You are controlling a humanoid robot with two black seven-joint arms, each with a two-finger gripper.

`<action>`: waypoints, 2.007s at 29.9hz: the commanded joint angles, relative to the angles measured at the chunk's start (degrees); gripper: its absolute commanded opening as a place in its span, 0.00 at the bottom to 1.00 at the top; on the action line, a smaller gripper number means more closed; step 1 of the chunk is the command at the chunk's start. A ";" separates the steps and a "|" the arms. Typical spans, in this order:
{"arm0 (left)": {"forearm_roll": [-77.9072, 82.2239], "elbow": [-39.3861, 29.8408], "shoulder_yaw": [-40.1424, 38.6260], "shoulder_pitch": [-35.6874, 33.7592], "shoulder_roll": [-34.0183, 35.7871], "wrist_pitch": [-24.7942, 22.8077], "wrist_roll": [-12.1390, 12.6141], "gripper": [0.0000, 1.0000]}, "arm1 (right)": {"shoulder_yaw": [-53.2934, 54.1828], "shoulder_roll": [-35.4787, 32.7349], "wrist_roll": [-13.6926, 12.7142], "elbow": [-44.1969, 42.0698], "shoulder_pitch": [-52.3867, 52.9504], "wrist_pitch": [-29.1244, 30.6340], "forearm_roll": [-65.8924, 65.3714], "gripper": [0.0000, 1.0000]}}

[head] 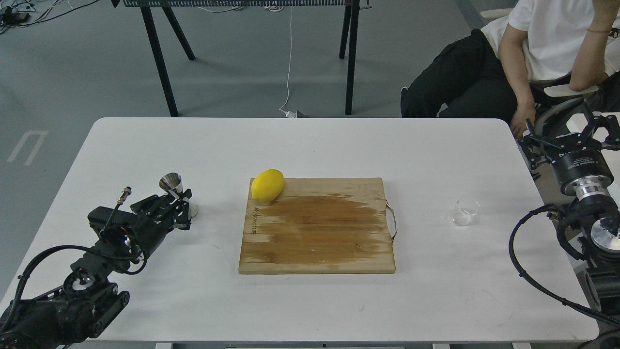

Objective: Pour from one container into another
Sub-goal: 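Close the left gripper on the steel jigger and lift it, then carry the jigger over the cutting board and lower it beside the lemon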

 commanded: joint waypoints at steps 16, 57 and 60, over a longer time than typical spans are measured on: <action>0.00 -17.20 12.70 -16.75 4.00 0.37 0.45 0.14 | 0.35 -4.57 0.00 0.00 -0.44 0.00 0.09 1.00; 0.00 -0.86 32.32 -15.79 -18.32 0.37 6.25 0.26 | 0.44 -5.81 0.09 -0.09 -1.67 0.00 0.09 1.00; 0.00 -0.33 32.32 -15.79 -18.32 0.37 6.34 0.27 | 0.44 -5.63 0.09 -0.09 -1.67 0.00 0.09 1.00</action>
